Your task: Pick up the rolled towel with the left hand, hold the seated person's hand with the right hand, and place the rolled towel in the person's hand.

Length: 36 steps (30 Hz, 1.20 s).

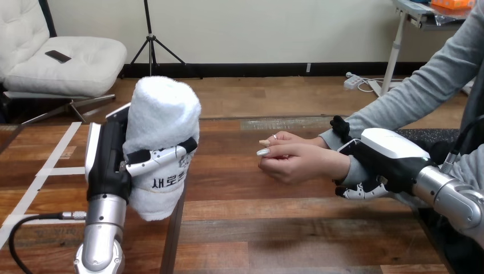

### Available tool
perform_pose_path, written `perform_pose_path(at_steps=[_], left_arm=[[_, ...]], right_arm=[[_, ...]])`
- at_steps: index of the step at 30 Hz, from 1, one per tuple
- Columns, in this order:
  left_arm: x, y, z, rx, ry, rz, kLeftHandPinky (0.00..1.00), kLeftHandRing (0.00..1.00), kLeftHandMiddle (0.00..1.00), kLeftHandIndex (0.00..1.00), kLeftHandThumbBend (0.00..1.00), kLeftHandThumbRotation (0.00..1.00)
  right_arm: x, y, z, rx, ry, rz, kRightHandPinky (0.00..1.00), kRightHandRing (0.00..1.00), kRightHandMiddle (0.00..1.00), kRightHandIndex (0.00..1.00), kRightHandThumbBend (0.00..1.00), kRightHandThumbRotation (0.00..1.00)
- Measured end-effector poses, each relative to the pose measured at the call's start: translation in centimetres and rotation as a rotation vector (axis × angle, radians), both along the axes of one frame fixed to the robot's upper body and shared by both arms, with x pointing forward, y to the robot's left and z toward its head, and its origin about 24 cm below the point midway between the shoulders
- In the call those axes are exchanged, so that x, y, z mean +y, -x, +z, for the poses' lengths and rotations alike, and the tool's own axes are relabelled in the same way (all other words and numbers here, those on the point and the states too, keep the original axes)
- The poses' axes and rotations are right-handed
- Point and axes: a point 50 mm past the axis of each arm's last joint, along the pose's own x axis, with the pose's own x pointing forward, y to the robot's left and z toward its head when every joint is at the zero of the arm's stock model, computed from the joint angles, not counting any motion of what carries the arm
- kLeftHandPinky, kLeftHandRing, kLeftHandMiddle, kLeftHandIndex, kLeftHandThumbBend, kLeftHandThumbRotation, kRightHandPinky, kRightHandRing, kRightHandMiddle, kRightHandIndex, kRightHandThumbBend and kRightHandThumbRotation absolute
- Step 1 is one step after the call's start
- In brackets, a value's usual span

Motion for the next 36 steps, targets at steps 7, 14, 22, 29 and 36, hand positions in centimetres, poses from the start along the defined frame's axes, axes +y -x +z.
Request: perform_pose_path(at_steps=[7,14,22,29,36], left_arm=[[-0.1,-0.2,-0.6,0.021,0.005,0.021,0.34,0.38,0.41,0.41,0.60,0.00],[-0.2,-0.4,-1.0,0.047,-0.007,0.039,0.35,0.38,0.41,0.41,0.60,0.00],[-0.6,-0.7,-1.5,0.077,0.010,0.052,0.34,0.37,0.41,0.41,0.59,0.00],[-1.3,-1.0,-1.8,0.098,0.029,0.061,0.35,0.38,0.41,0.41,0.60,0.00],[-1.9,-1.4,-1.9,0.113,0.030,0.064,0.35,0.38,0.42,0.42,0.60,0.00]], right_arm=[[0.0,0.0,0.0,0.000,0.000,0.000,0.34,0.38,0.44,0.48,0.47,0.12],[0.0,0.0,0.0,-0.001,-0.001,0.003,0.34,0.38,0.44,0.48,0.50,0.06],[0.0,0.1,0.0,-0.002,-0.006,0.012,0.34,0.38,0.44,0.49,0.51,0.03],[0.1,0.1,0.0,-0.003,-0.008,0.014,0.36,0.39,0.46,0.50,0.50,0.04],[0.0,0.1,0.0,-0.002,-0.011,0.013,0.35,0.39,0.45,0.49,0.50,0.05]])
